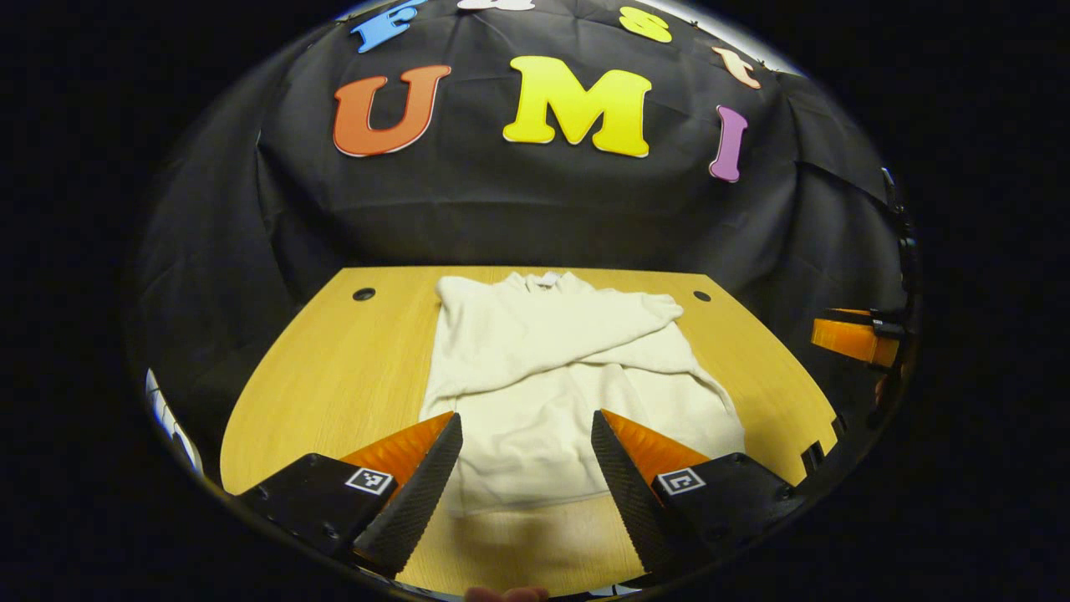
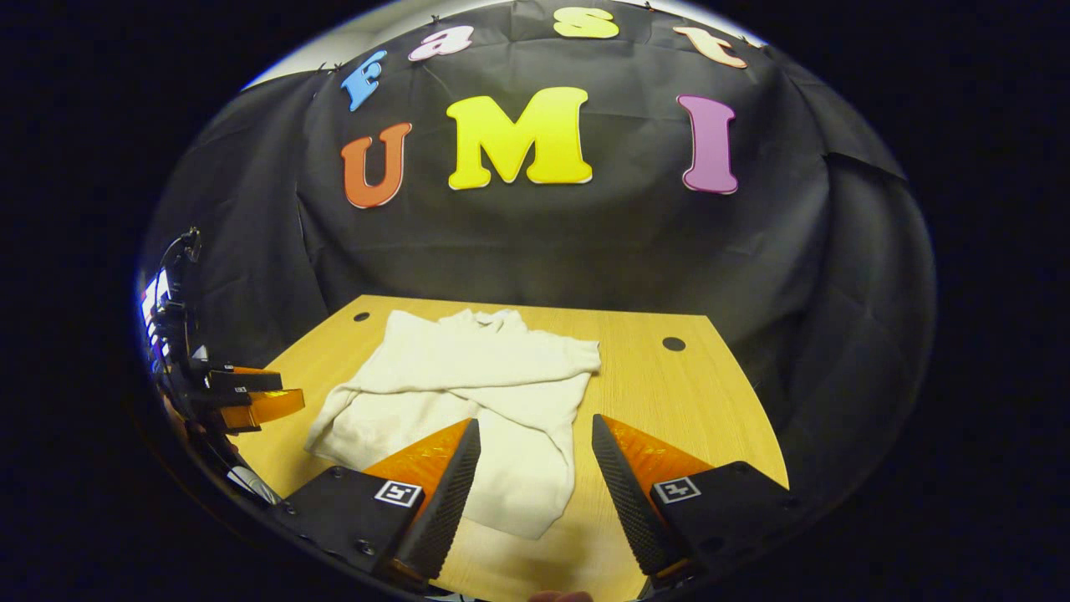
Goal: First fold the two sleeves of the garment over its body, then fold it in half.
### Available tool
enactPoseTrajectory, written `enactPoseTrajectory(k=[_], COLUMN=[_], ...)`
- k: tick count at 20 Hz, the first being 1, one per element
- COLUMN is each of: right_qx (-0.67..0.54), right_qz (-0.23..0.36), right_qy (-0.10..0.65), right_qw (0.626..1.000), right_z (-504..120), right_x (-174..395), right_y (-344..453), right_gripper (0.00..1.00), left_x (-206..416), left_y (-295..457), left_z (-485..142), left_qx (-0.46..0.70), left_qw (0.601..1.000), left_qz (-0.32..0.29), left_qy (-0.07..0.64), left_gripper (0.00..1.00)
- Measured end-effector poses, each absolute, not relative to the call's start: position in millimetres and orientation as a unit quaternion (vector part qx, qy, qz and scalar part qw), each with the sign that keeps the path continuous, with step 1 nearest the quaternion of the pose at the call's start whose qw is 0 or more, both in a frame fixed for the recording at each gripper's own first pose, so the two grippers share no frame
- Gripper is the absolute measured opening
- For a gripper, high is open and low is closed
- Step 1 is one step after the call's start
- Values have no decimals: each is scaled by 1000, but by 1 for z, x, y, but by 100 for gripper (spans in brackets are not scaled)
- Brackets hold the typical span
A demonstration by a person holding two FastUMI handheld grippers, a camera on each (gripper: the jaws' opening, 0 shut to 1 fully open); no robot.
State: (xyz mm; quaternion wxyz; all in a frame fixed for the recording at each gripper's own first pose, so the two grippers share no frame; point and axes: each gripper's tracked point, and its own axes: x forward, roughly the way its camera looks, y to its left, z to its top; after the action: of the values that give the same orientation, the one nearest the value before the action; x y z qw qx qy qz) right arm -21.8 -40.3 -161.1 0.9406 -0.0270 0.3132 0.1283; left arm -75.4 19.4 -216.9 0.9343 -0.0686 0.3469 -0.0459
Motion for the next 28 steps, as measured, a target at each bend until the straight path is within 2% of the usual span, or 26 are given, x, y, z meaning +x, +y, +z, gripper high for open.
enactPoseTrajectory(k=[6,10,14,15,18,19,22,23,25,26,27,28], right_qx=[-36,-26,5,6,-13,-18,-4,-3,4,6,3,1], right_qz=[110,107,84,80,71,64,61,57,50,46,42,42], right_qy=[386,444,514,525,548,558,592,600,612,615,614,614], right_qw=[915,889,854,847,833,827,804,798,789,788,788,788], right_z=[-218,-259,-298,-305,-322,-329,-345,-351,-356,-359,-358,-360], right_x=[-50,-72,-82,-81,-75,-73,-74,-74,-74,-73,-70,-69], right_y=[-74,-84,-80,-79,-74,-73,-55,-51,-45,-42,-41,-39], right_gripper=[85,85,83,85,82,85,85,85,85,85,85,85], left_x=[-112,-129,-134,-133,-130,-126,-113,-108,-103,-101,-99,-97], left_y=[47,52,54,54,58,59,51,46,42,42,42,41], left_z=[-269,-299,-317,-319,-325,-325,-323,-323,-324,-323,-321,-319], left_qx=[-61,-98,-125,-127,-114,-115,-143,-154,-157,-155,-154,-152], left_qw=[905,878,857,853,845,844,834,830,822,820,818,816], left_qz=[-38,-44,-43,-44,-48,-50,-53,-55,-54,-51,-49,-48], left_qy=[420,467,497,504,520,522,530,534,545,549,552,555], left_gripper=[99,99,99,99,98,97,87,90,77,81,70,67])
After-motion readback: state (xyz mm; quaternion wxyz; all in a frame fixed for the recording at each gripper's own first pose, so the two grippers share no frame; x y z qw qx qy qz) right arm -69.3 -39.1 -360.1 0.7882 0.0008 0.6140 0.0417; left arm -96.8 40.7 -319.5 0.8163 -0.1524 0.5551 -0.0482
